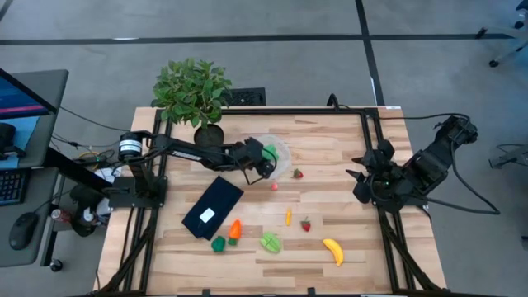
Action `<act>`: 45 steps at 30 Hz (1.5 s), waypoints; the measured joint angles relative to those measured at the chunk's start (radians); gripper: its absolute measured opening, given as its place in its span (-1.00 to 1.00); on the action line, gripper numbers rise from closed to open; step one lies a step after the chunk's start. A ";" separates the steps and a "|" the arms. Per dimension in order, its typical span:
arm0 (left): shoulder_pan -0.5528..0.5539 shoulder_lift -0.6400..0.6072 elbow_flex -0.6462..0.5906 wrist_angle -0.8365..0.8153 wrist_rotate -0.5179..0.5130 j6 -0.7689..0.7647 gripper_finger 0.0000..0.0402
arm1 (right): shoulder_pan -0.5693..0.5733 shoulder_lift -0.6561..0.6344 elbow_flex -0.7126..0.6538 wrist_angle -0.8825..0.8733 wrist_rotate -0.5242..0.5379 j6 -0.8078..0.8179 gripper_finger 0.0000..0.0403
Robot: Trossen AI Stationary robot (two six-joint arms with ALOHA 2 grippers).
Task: Pick and placing Produce into tupperware
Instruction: Put the green corncob into the transparent bin, then put the top red strawberry into the transparent bin
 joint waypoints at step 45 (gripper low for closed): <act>-0.012 -0.012 0.221 -0.140 0.474 0.201 0.18 | 0.000 0.002 -0.001 0.028 0.000 0.018 -0.12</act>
